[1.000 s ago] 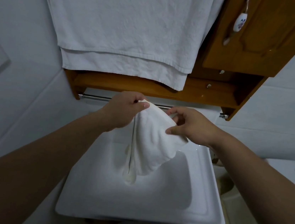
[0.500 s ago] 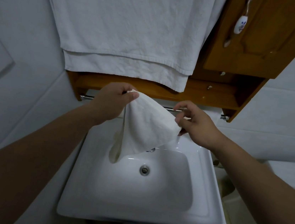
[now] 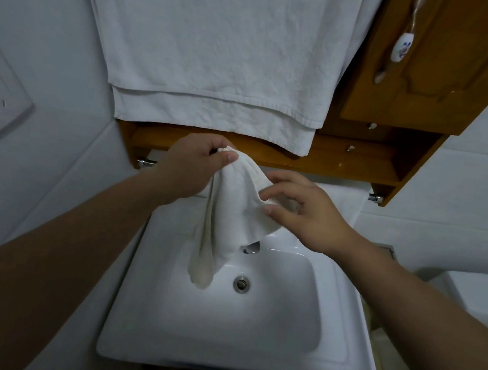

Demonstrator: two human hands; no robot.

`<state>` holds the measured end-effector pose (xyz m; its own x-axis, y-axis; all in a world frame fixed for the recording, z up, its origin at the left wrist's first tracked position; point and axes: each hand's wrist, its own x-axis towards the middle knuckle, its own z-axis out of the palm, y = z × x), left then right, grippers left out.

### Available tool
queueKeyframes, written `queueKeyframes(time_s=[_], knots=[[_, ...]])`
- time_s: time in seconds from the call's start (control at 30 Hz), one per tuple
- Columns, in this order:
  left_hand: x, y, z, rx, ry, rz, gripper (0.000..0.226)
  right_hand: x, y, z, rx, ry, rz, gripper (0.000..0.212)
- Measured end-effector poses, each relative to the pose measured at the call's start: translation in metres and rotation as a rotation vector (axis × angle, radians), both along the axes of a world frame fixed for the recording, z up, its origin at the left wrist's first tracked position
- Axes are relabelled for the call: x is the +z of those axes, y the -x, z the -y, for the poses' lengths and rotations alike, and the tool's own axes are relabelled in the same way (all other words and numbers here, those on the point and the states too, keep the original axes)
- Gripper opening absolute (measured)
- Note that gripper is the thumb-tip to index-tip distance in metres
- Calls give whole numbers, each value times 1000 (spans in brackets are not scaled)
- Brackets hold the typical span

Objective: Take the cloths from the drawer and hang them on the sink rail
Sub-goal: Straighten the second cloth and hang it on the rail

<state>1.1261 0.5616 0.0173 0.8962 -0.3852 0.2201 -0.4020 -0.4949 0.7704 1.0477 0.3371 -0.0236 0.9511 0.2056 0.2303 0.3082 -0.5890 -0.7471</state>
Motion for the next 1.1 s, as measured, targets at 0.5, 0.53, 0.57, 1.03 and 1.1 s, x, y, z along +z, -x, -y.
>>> queueKeyframes(time_s=[0.5,0.53,0.57,1.03,1.1], knots=[[4,1,1,24,34,-9,13,-10,-1,-11,-99,585,-8,25],[4,0,-1,33,36,-16,13,-12,-1,-9,-87,606,-7,28],[4,-1,-3,42,35,-22,13,-13,-1,-5,-74,611,-14,31],[-6,-1,-6,85,-82,28,10,38,-6,38,-116,479,-97,21],[-4,-2,-6,107,-51,-6,13,57,-6,40,-200,317,-15,17]])
